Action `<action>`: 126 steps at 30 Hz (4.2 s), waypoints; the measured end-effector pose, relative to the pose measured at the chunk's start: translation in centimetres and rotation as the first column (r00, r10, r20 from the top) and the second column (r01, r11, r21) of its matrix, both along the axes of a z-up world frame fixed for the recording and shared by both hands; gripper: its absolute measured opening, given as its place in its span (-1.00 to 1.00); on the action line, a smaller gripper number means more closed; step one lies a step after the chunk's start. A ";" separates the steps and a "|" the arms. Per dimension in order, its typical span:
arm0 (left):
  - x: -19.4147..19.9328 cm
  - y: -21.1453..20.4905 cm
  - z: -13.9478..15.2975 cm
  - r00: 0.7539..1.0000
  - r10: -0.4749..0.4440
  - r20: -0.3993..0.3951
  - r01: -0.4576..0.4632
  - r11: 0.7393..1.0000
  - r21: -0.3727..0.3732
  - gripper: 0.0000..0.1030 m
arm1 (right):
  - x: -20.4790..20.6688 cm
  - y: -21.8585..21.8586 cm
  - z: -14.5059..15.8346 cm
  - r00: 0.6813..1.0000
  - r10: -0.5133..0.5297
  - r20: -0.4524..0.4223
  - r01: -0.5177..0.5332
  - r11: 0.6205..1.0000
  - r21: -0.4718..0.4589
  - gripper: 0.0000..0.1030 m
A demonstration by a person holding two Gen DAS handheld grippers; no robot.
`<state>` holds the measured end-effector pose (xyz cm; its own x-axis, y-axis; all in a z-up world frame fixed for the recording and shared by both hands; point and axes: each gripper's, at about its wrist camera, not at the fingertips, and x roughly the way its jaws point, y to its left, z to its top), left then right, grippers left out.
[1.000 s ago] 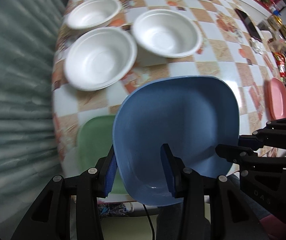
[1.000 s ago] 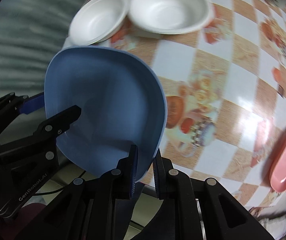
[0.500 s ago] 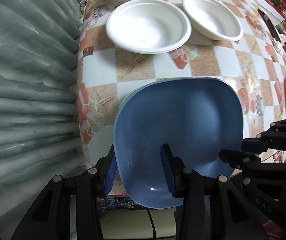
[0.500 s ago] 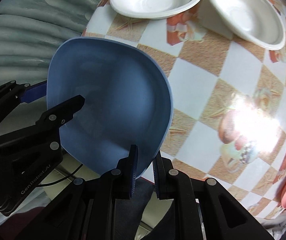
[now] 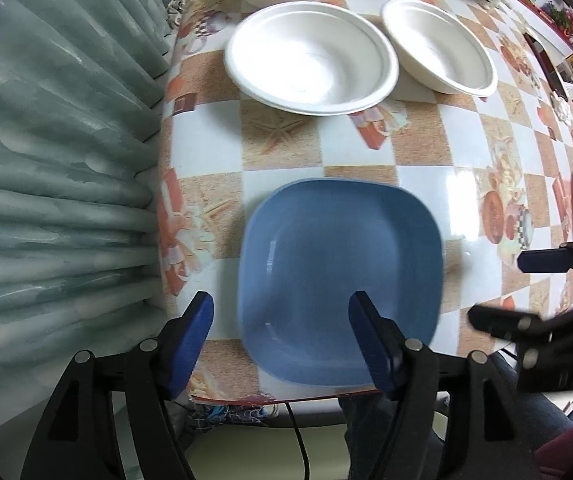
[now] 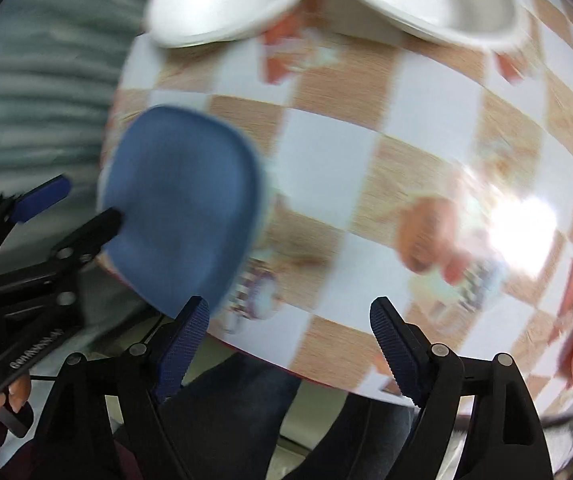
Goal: Organize plates and bowls
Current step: 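Lower the blue plate onto the green plate and open the left tool, then move the left tool toward the pink square plate, then grasp the rim of the pink square plate with the left tool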
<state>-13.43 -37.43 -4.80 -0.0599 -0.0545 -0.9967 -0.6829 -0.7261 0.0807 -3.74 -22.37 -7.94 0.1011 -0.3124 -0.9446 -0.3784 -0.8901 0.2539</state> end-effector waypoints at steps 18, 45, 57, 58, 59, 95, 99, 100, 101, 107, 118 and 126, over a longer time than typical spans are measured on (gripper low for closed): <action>7.0 11.8 1.3 0.946 -0.320 0.046 0.318 0.947 0.035 0.52 | 11.4 10.3 -0.1 0.892 -0.445 0.072 0.446 0.895 0.004 0.63; 17.2 23.4 0.1 0.814 -0.576 0.079 0.578 0.816 -0.001 0.52 | 24.1 16.5 -1.7 0.687 -0.723 0.067 0.726 0.688 -0.017 1.00; 19.2 27.3 -0.9 0.813 -0.568 0.126 0.573 0.820 0.001 0.52 | 26.9 19.4 -1.3 0.667 -0.744 0.043 0.744 0.668 0.016 1.00; 19.2 27.7 -0.9 0.815 -0.565 0.129 0.570 0.822 0.005 0.52 | 27.2 19.7 -1.2 0.665 -0.746 0.038 0.746 0.665 0.023 1.00; 19.4 28.3 -0.9 0.816 -0.563 0.131 0.567 0.823 0.009 0.52 | 27.6 20.2 -1.1 0.663 -0.748 0.031 0.747 0.664 0.035 1.00; 25.0 42.5 -9.2 0.867 -0.498 0.003 0.496 0.864 -0.085 0.60 | 27.5 33.0 -4.7 0.825 -0.566 -0.005 0.513 0.744 0.429 1.00; 23.2 40.3 -8.7 0.873 -0.488 0.004 0.486 0.869 -0.097 0.60 | 26.6 32.0 -4.8 0.833 -0.553 0.000 0.505 0.761 0.406 1.00; 22.9 40.0 -8.7 0.875 -0.484 0.004 0.482 0.870 -0.099 0.60 | 26.3 31.7 -4.9 0.836 -0.549 0.001 0.502 0.765 0.404 1.00; 22.4 39.3 -8.6 0.878 -0.480 0.005 0.477 0.873 -0.103 0.60 | 25.9 31.3 -4.9 0.839 -0.545 0.002 0.498 0.768 0.401 1.00; 19.9 35.5 -8.2 0.888 -0.460 0.003 0.457 0.881 -0.124 0.60 | 23.1 28.5 -5.2 0.862 -0.507 0.013 0.466 0.803 0.371 1.00; 13.6 26.0 -7.7 0.931 -0.364 0.006 0.360 0.919 -0.163 0.60 | 16.6 21.0 -5.3 0.915 -0.401 0.031 0.373 0.875 0.308 1.00; 9.0 19.0 -7.3 0.961 -0.277 -0.010 0.270 0.942 -0.199 0.60 | 11.7 14.9 -5.5 0.946 -0.323 0.032 0.305 0.918 0.253 1.00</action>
<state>-4.39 -18.43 -12.13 -0.1365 -0.2226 -0.9653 -0.8467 -0.4797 0.2303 7.96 -7.45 -13.39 0.1054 -0.1021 -0.9892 -0.6574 -0.7535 0.0077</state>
